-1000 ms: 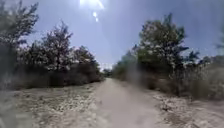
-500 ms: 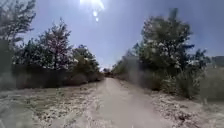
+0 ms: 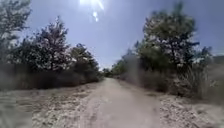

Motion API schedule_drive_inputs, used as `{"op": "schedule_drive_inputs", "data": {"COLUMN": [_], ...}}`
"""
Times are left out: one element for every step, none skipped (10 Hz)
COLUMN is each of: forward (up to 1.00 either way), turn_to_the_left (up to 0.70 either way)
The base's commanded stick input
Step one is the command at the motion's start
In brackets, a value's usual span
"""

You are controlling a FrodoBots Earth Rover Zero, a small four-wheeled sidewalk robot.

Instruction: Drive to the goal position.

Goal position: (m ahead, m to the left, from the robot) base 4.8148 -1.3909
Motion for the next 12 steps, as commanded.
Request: {"op": "schedule_drive_inputs", "data": {"forward": [0.70, 0.70, 0.70, 0.70, 0.70, 0.70, 0.70, 0.70, 0.70, 0.70, 0.70, 0.70], "turn_to_the_left": [0.00, 0.00, 0.00, 0.00, 0.00, 0.00, 0.00, 0.00, 0.00, 0.00, 0.00, 0.00]}}
